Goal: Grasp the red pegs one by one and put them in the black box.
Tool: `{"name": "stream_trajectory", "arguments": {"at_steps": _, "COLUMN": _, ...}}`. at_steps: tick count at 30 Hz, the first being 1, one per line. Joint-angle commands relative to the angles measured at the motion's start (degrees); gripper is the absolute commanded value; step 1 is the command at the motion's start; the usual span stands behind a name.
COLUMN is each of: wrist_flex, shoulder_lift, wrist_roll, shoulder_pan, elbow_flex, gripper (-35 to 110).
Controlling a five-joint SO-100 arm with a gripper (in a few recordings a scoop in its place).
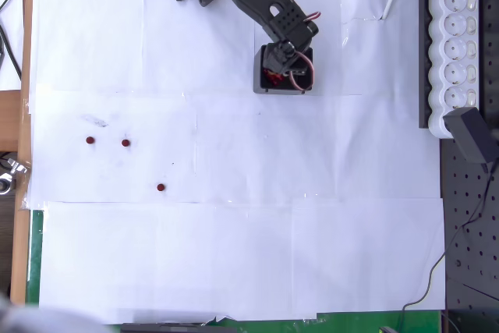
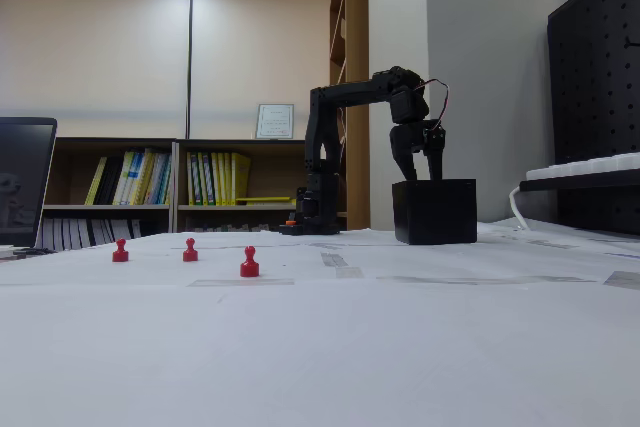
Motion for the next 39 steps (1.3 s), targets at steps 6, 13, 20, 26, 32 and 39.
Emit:
{"name": "stream_trajectory", "arguments": {"at_steps": 6, "wrist_flex": 0.4, "shoulder_lift": -7.7, "wrist_roll": -1.1, "shoulder_pan": 1.3, "elbow_flex": 1.0, "gripper": 16}}
{"name": "stream_trajectory", "arguments": {"at_steps": 13, "wrist_flex": 4.5, "shoulder_lift": -26.4, "wrist_roll": 7.5, "shoulder_pan": 15.8, "elbow_flex": 6.4, "gripper": 15}}
{"name": "stream_trajectory", "arguments": {"at_steps": 20, "wrist_flex": -25.0, "shoulder_lift": -33.0, "wrist_roll": 27.9, "shoulder_pan": 40.3, "elbow_flex": -29.4, "gripper": 15}}
{"name": "stream_trajectory", "arguments": {"at_steps": 26, "wrist_flex": -55.4, "shoulder_lift": -27.9, "wrist_roll": 40.9, "shoulder_pan": 54.7, "elbow_flex": -50.4, "gripper": 15}}
{"name": "stream_trajectory", "arguments": {"at_steps": 32, "wrist_flex": -84.6, "shoulder_lift": -15.1, "wrist_roll": 43.3, "shoulder_pan": 61.5, "elbow_flex": -58.0, "gripper": 15}}
{"name": "stream_trajectory", "arguments": {"at_steps": 39, "wrist_flex": -95.0, "shoulder_lift": -0.4, "wrist_roll": 43.7, "shoulder_pan": 64.2, "elbow_flex": -52.1, "gripper": 15}}
